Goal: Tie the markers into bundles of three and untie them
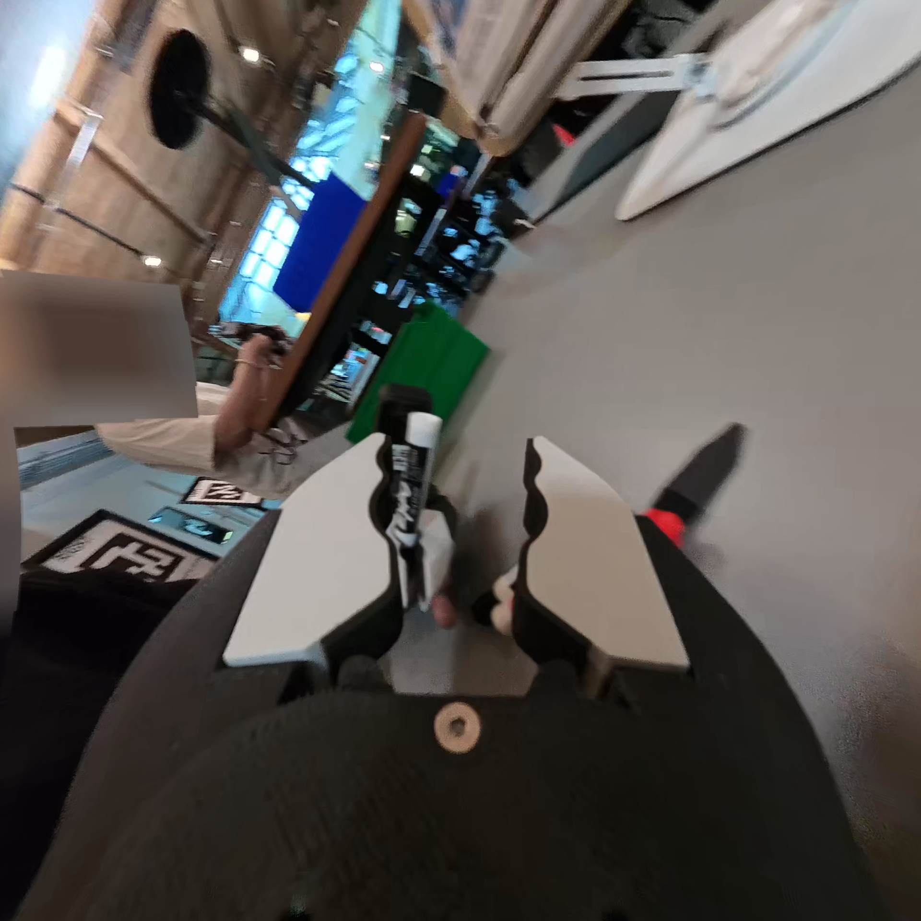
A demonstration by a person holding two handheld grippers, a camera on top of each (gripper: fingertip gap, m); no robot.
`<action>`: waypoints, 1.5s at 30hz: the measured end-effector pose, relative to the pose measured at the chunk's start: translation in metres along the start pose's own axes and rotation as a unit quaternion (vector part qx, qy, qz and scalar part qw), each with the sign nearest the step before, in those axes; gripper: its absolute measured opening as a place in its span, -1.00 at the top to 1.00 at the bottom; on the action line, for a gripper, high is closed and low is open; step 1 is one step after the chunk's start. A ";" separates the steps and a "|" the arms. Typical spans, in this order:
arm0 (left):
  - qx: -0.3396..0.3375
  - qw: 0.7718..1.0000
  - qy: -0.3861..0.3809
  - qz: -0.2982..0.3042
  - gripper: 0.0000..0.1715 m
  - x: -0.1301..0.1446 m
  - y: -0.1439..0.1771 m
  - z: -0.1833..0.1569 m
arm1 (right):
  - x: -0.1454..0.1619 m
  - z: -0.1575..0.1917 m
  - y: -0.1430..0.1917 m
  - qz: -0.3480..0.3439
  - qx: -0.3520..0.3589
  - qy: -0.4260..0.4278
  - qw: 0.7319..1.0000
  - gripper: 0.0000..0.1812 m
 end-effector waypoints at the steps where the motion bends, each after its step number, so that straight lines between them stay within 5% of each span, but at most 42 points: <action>1: 0.000 1.000 -0.002 0.010 0.91 0.004 -0.002 -0.001 | 0.004 0.008 -0.006 0.002 -0.020 -0.004 1.000 0.43; 9: 0.010 0.996 -0.023 0.091 0.91 0.035 -0.022 -0.010 | 0.062 0.019 -0.046 0.115 -0.041 -0.017 0.992 0.31; 13: 0.014 0.995 -0.024 0.092 0.90 0.036 -0.022 -0.011 | 0.070 0.021 -0.049 0.130 -0.057 -0.032 0.989 0.74; 18: 0.036 0.997 -0.021 0.067 0.74 0.028 -0.019 -0.017 | 0.064 0.023 -0.048 0.099 -0.094 -0.097 0.986 0.78; 22: 0.039 0.997 -0.017 0.071 0.60 0.030 -0.020 -0.018 | 0.075 0.029 -0.053 0.131 -0.097 -0.070 0.984 0.78; 31: 0.038 0.996 -0.023 0.080 0.74 0.033 -0.021 -0.019 | 0.100 0.041 -0.063 0.188 -0.120 -0.050 0.974 0.77; 45: 0.039 0.996 -0.017 0.079 0.88 0.033 -0.021 -0.018 | 0.096 0.037 -0.059 0.185 -0.119 -0.055 0.974 0.77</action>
Point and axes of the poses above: each gripper's, where its closed fingertips meet, y back along the fingers, x out of its underside, z = x × y across the jaws, the point moved 2 cm from there along y, back along the fingers, and after that the axes turned 3 degrees about -x, right-handed, at the moved point
